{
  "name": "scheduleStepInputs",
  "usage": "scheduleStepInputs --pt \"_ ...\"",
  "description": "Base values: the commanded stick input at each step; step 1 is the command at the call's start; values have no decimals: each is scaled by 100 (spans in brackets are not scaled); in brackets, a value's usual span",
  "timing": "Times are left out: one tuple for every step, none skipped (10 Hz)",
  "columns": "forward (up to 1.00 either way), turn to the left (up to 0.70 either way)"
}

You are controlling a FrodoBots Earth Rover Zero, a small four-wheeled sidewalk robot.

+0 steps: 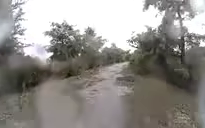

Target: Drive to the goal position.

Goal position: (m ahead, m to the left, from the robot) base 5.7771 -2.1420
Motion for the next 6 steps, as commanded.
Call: scheduleStepInputs --pt "85 0" --pt "85 0" --pt "85 0" --pt "85 0" --pt "85 0" --pt "85 0"
